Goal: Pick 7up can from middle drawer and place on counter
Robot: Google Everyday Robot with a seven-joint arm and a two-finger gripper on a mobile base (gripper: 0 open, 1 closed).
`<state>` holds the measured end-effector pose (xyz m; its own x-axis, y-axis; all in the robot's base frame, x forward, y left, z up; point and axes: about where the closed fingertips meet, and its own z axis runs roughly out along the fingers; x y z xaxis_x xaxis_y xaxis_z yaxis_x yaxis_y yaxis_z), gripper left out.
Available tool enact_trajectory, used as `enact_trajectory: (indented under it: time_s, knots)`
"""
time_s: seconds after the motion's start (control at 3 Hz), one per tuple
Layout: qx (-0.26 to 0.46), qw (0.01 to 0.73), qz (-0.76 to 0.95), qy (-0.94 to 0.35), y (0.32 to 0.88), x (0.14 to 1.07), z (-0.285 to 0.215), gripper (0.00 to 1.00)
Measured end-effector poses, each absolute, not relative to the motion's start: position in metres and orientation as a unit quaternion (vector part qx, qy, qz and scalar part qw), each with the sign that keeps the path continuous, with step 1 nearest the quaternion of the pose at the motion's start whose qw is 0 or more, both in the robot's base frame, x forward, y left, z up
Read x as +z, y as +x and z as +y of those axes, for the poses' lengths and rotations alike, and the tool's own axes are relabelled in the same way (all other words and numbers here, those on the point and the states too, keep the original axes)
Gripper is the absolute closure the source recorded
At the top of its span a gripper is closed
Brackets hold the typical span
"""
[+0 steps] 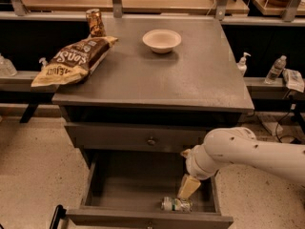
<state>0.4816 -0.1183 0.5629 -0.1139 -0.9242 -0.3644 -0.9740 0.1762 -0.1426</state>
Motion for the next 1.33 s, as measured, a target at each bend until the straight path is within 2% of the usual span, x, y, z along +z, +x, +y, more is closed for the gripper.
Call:
enact_trajectory:
  time_s: [0.33, 0.67, 1.0, 1.33]
  knots:
    - [0.074, 0.163, 0.746, -0.642, 0.484, 0.540, -0.122, 0.38]
    - [0.089, 0.135, 0.739, -0.654, 0.484, 0.514, -0.119, 0.39]
    - [0.090, 0.093, 0.731, -0.671, 0.486, 0.481, -0.122, 0.25]
    - [0.090, 0.075, 0.727, -0.677, 0.487, 0.464, -0.127, 0.25]
